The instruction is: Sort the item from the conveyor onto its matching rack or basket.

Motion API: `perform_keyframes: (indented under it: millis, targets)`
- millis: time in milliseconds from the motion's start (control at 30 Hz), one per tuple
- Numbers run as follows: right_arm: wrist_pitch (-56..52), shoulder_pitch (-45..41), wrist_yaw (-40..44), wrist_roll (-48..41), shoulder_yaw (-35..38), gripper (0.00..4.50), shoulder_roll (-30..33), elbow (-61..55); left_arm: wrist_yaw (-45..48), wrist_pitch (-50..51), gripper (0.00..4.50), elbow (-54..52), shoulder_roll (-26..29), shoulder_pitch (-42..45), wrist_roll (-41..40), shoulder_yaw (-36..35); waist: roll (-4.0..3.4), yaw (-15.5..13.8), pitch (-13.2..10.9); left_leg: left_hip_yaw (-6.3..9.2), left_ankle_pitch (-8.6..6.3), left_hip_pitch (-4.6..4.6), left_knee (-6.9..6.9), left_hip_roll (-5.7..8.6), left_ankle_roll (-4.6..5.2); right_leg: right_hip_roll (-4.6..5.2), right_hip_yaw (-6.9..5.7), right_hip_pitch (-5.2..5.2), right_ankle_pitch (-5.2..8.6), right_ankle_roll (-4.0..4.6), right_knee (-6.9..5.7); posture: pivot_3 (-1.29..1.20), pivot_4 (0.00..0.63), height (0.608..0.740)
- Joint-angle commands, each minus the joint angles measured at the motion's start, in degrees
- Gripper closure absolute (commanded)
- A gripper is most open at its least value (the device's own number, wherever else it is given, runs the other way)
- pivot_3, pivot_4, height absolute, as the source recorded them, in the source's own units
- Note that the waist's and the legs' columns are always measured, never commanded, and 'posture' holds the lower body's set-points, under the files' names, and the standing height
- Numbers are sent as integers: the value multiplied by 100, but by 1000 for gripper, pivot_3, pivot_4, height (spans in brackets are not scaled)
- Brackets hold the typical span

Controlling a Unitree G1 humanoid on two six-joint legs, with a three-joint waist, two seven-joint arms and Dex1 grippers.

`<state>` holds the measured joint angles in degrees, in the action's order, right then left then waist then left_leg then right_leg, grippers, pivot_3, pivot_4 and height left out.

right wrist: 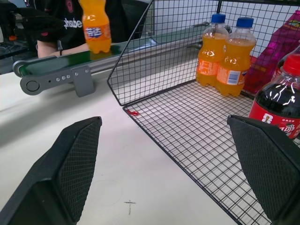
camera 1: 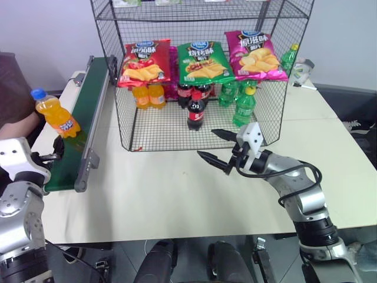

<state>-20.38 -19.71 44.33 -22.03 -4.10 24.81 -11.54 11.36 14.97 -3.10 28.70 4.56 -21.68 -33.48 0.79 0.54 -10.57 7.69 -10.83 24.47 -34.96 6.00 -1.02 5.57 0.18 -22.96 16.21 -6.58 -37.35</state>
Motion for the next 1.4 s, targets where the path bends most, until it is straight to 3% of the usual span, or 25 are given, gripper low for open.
perform_keyframes:
  millis: [33, 667, 767, 833, 1167, 1400]
  targets:
    - [122, -85, 12, -23, 45, 0, -38, -106, 4, -165, 50, -84, 94, 3, 65, -96, 0, -2, 0, 0, 0, 0, 0, 0, 0, 0, 0, 0, 0, 0, 0, 0, 150, 740]
    - [70, -140, 44, -5, 43, 0, -73, -116, 49, -283, 50, -97, 71, 8, -32, -165, 0, 1, 0, 0, 0, 0, 0, 0, 0, 0, 0, 0, 0, 0, 0, 0, 150, 740]
    - [57, -142, 48, -11, 45, 0, -67, -120, 58, -310, 885, -155, 59, -29, -46, -183, 0, -1, 0, 0, 0, 0, 0, 0, 0, 0, 0, -1, 0, 0, 0, 0, 150, 740]
    - [51, -138, 48, -14, 41, 0, -69, -130, 37, -274, 1761, -169, 78, -48, -26, -177, 0, -3, 0, 0, 0, 0, 0, 0, 0, 0, 0, 0, 0, 0, 0, 0, 150, 740]
    - [39, -203, 102, -15, 16, 0, -86, -95, 151, -94, 1761, -578, 475, 409, -488, -424, 6, -6, -1, 2, 0, 2, -2, 0, 0, -1, -3, -2, 0, 0, -1, 0, 150, 740]
    - [35, -199, 105, -8, 44, 0, -80, -109, 716, 825, 1761, -1528, 704, 708, -1309, 204, 5, 1, -1, 1, 0, 2, -1, 1, 0, 0, -1, -1, 0, 0, 0, 0, 150, 740]
